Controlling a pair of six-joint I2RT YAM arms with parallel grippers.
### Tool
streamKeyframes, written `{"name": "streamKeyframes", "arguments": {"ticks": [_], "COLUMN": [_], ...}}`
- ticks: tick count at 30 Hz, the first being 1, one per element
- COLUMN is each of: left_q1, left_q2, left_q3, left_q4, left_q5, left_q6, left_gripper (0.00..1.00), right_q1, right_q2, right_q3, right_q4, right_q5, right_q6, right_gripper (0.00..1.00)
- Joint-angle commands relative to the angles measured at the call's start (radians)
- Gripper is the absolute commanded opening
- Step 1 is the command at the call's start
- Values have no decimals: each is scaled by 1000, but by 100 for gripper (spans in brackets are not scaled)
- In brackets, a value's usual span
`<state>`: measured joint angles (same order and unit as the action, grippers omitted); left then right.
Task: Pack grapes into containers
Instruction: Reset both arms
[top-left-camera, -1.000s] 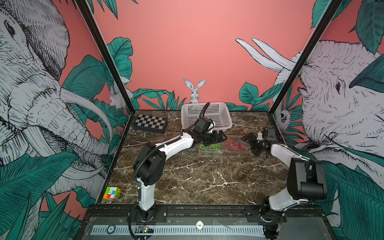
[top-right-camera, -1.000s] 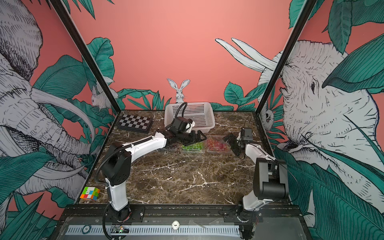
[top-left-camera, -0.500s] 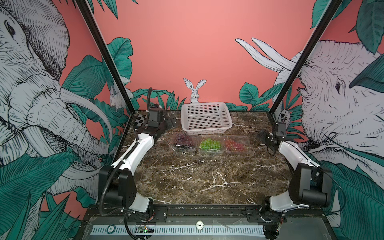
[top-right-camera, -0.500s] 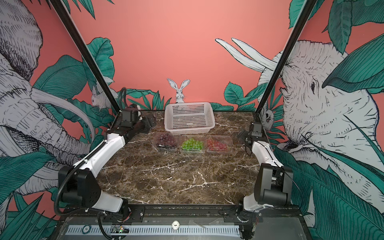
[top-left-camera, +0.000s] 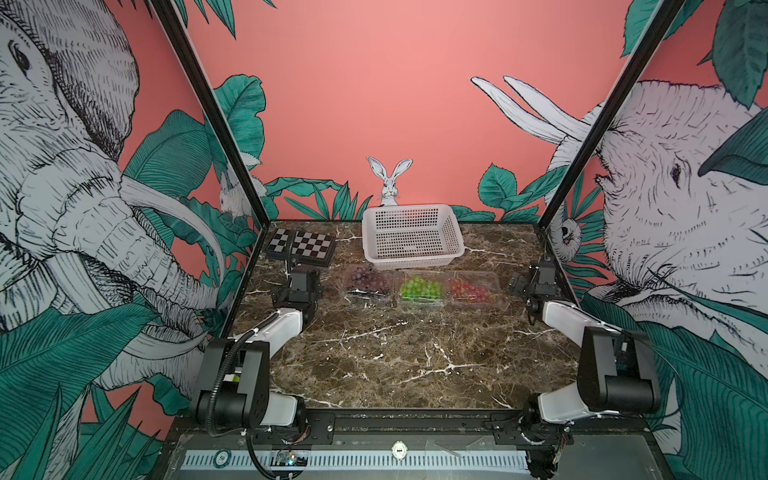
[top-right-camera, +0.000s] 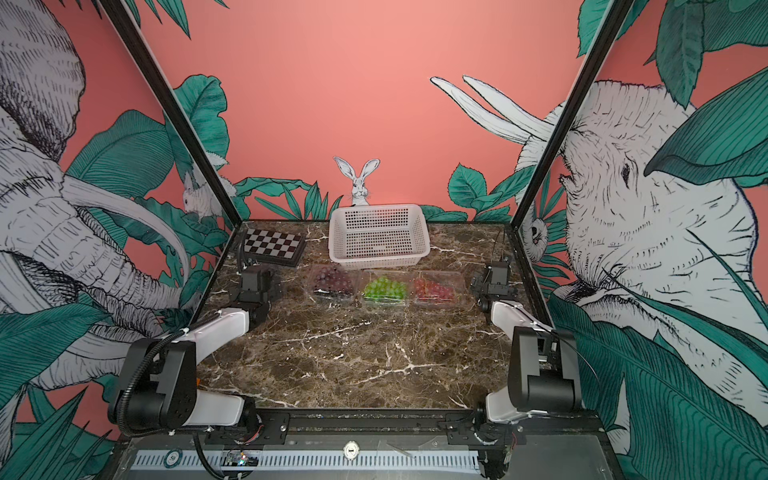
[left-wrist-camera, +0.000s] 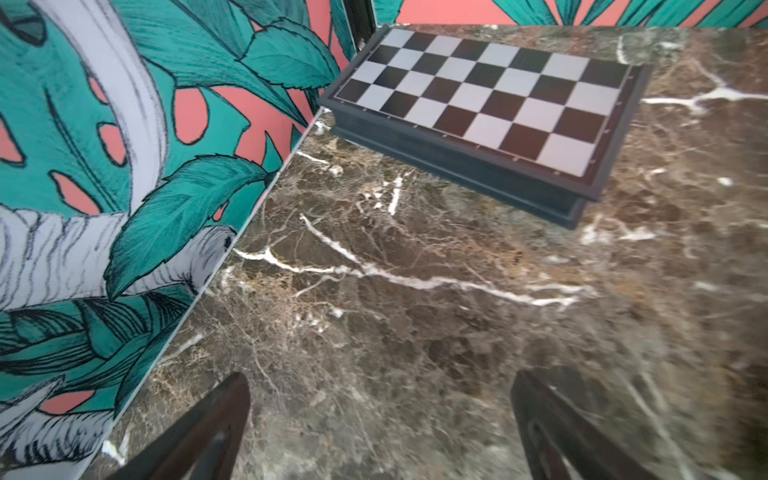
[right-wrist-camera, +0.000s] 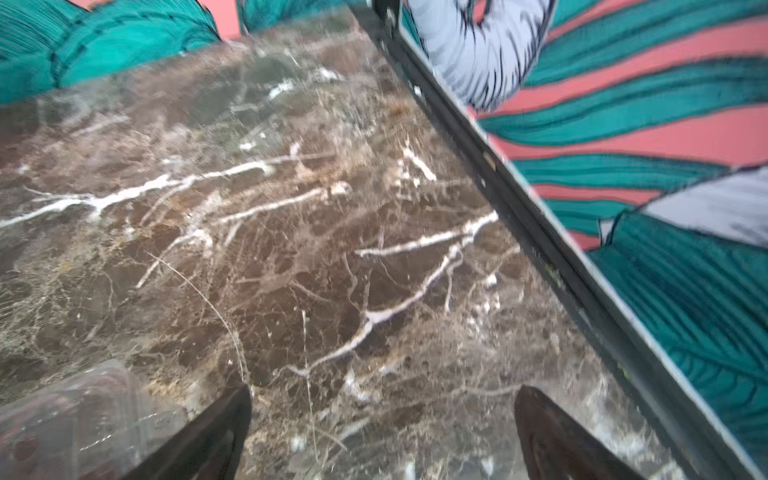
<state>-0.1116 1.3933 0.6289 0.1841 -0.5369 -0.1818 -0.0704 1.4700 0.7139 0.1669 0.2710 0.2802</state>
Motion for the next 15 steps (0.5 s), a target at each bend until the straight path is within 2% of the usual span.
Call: {"name": "streamKeyframes", "arguments": {"ticks": [1, 3, 6, 9, 12, 15], "left_q1": [40, 47, 47, 49, 49, 64], "left_q2": [-54, -48, -61, -47, 1, 15], "left_q3": [-53, -78, -52, -158, -203, -227], "left_q4": [244, 311, 209, 364, 497, 564], "left_q5": [44, 94, 102, 83, 142, 228], "left_q6": [52, 93, 150, 169, 212, 193], "left_gripper": [99, 100, 99, 100, 99, 99], "right_q1": [16, 30, 54, 73, 88, 98], "right_q2": [-61, -77, -94, -124, -136, -125], "right_q3": [-54, -106, -206, -291, -367, -427], "right_q4": [139, 195, 313, 437, 586, 724], "right_q5": [42, 52, 73, 88, 82, 61], "right_q6": [-88, -115, -162, -183, -190, -192], "right_gripper": [98, 98, 98, 98, 98, 98]}}
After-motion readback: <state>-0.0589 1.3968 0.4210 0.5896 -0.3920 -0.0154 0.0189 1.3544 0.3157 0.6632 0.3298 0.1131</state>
